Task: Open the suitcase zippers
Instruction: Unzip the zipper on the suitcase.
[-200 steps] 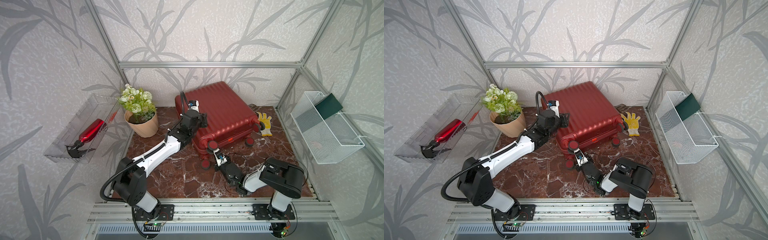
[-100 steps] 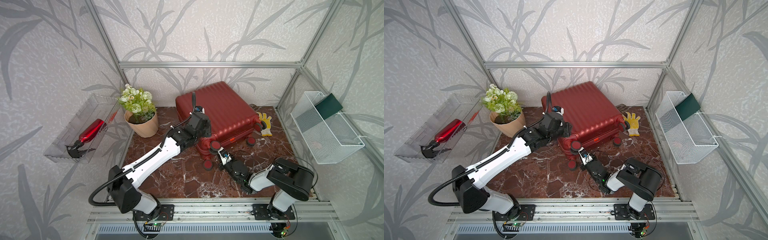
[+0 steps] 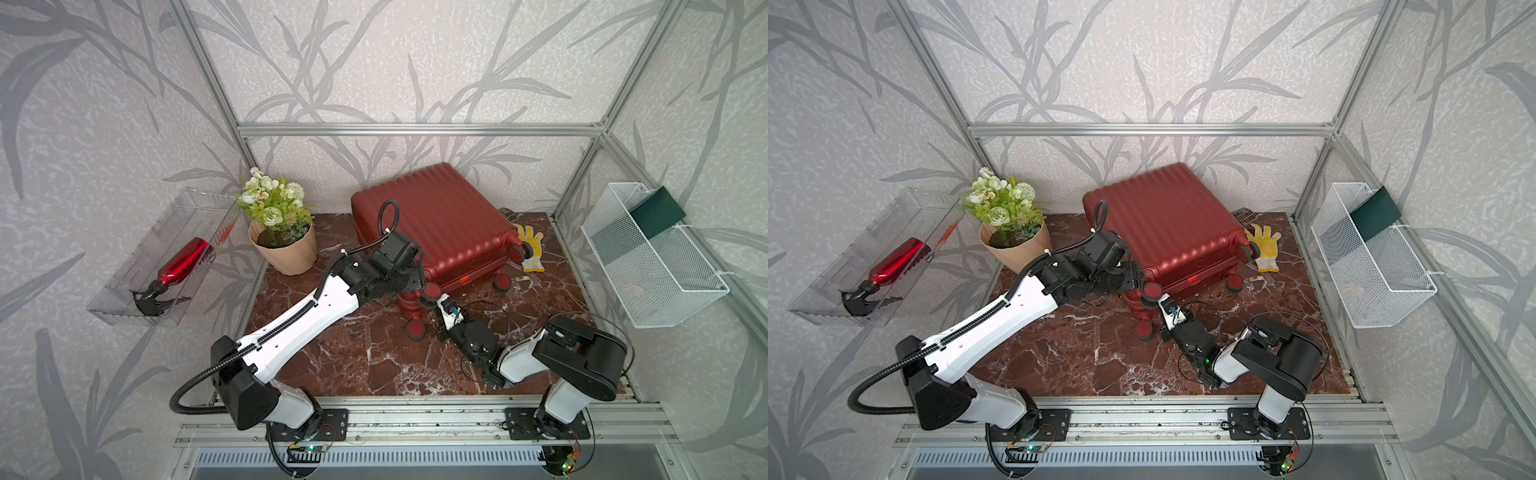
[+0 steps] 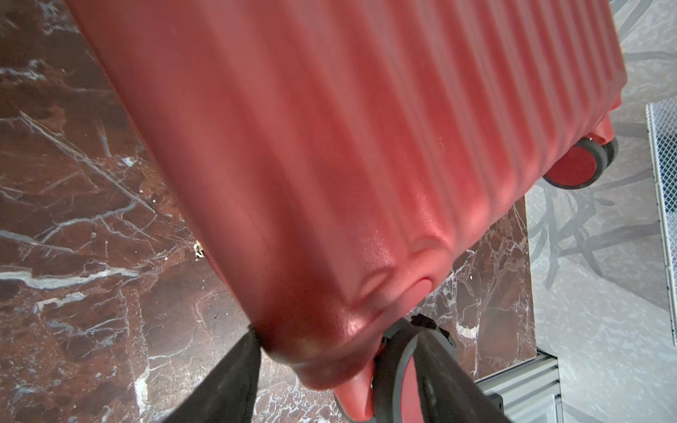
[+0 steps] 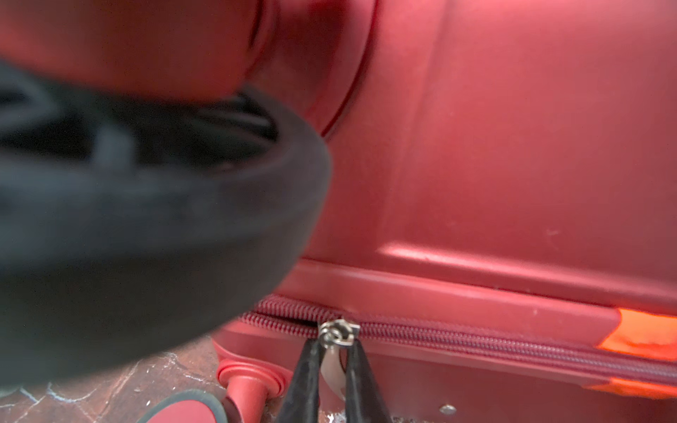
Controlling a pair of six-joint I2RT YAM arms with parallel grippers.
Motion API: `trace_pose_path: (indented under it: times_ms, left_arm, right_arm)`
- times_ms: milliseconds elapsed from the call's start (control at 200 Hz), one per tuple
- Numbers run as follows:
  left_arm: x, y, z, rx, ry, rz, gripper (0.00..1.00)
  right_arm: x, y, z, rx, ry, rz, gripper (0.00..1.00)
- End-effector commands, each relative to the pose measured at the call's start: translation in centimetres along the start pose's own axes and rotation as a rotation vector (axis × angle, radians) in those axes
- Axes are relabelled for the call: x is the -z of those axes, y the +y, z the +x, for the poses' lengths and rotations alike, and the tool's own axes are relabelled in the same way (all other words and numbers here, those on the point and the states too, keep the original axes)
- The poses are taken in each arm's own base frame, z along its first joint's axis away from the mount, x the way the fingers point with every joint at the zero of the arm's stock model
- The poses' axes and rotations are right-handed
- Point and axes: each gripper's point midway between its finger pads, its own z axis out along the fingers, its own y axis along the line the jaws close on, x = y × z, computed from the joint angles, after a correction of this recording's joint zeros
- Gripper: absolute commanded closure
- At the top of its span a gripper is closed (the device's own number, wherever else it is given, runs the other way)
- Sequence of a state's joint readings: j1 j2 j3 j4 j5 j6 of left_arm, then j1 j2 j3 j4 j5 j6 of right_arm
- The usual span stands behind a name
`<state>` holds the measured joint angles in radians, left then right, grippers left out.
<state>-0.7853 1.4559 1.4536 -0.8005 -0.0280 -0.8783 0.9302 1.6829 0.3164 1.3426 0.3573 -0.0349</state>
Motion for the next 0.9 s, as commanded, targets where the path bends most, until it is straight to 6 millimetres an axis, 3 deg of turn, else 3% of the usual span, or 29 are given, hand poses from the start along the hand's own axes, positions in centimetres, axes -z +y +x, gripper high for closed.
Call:
trace_pose_path:
  times_ms: [0,250,345,550,895]
  left_arm:
    - [-0.2,-0.7,0.7,0.066,0.015,0.056,0.34]
    - [-1.4,0.4,1.8,0.112,0.031,0.031,0.35]
    - [-1.2,0.1,1.6,0.135,0.014,0.063,0.35]
    - [-0.5,0.4,1.0,0.145,-0.029,0.066,0.35]
    - [-0.9,0.8,1.6,0.130,-0.013,0.028,0.36]
  right_arm:
    - [0.3,0.7,-0.8,-0.054,-0.041,-0.033,1.00]
    - [0.2,1.1,-0.7,-0.099,-0.038,-0.053,1.00]
    - [0.1,1.1,0.5,-0.126,-0.006,-0.056,1.00]
    - [0.3,1.0,0.3,-0.193,-0.008,-0.075,1.00]
    - [0.2,1.0,0.4,-0.233,-0.002,-0.093,1.00]
